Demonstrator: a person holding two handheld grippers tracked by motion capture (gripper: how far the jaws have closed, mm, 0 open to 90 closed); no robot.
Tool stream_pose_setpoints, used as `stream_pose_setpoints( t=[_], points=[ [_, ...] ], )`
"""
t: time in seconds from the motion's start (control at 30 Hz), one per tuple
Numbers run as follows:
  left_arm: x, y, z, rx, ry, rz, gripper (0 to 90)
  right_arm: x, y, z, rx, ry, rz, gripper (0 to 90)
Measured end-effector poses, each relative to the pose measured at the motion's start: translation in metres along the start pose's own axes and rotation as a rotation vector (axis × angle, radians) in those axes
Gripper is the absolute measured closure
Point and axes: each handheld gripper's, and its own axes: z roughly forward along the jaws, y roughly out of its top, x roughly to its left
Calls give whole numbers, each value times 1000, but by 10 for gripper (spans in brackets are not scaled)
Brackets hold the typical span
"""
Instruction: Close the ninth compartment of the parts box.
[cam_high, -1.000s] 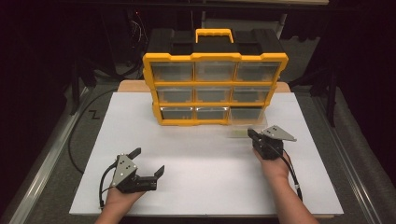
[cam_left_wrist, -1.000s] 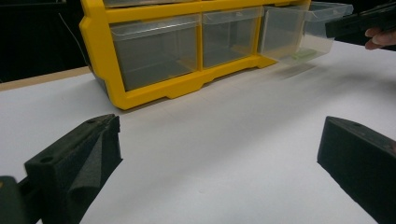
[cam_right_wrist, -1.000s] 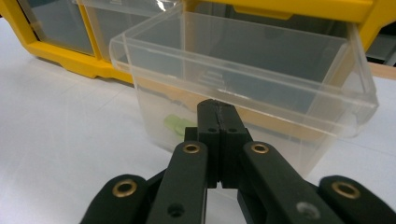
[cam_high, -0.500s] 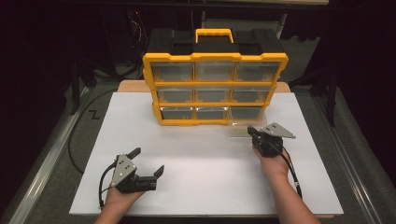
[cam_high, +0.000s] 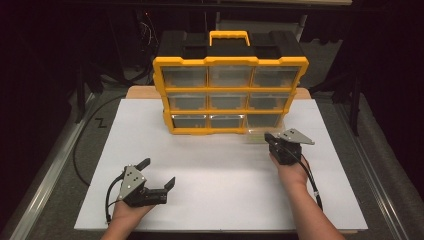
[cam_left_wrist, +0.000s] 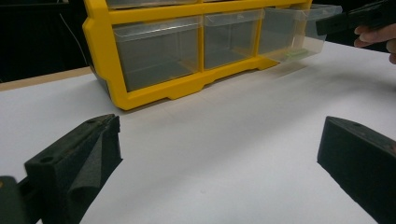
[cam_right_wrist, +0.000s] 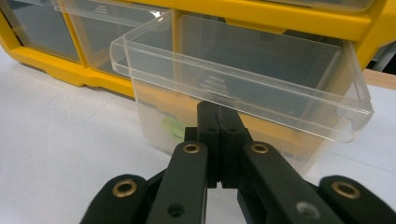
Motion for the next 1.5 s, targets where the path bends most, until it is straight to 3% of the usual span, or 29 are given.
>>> stream_pose_setpoints(
  t=[1.5],
  points=[
    [1, -1, 0, 2, -7, -9, 3, -8, 20, 37, 34, -60, -26, 900]
  ],
)
